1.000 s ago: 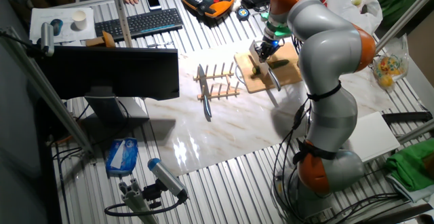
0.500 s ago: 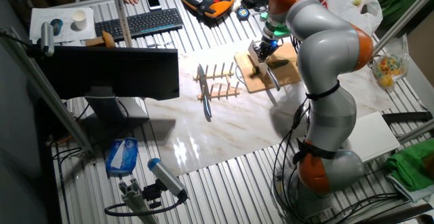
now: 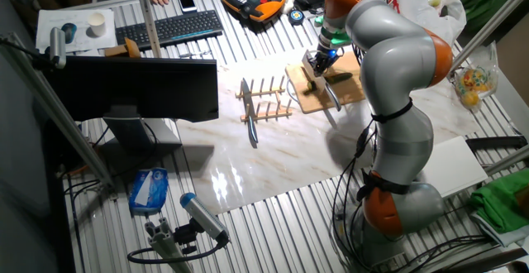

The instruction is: Cut the cucumber into segments

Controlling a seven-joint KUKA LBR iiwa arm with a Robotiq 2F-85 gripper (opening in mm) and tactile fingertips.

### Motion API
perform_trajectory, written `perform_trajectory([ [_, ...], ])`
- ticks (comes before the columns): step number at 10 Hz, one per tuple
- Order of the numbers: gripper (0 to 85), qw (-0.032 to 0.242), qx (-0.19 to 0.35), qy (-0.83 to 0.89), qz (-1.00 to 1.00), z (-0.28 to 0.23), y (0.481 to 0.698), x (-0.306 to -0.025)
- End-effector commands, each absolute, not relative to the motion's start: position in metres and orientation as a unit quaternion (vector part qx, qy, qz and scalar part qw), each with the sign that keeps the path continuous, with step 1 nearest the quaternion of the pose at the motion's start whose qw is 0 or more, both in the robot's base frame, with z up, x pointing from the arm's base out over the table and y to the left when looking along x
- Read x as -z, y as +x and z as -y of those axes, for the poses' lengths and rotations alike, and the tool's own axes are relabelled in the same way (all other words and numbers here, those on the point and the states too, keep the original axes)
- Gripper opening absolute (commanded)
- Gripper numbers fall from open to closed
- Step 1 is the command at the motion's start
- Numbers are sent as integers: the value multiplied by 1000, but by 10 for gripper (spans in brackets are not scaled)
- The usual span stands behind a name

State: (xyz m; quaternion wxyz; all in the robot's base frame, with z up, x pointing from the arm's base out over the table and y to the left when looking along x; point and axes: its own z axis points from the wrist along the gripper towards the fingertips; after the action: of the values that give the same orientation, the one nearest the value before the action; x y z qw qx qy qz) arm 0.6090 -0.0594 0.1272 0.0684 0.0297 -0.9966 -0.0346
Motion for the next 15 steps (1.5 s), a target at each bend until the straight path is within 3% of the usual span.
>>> perform_trajectory([
  [1,7,68,34,29,997,59,609,-128],
  [15,7,69,13,24,997,56,615,-116],
])
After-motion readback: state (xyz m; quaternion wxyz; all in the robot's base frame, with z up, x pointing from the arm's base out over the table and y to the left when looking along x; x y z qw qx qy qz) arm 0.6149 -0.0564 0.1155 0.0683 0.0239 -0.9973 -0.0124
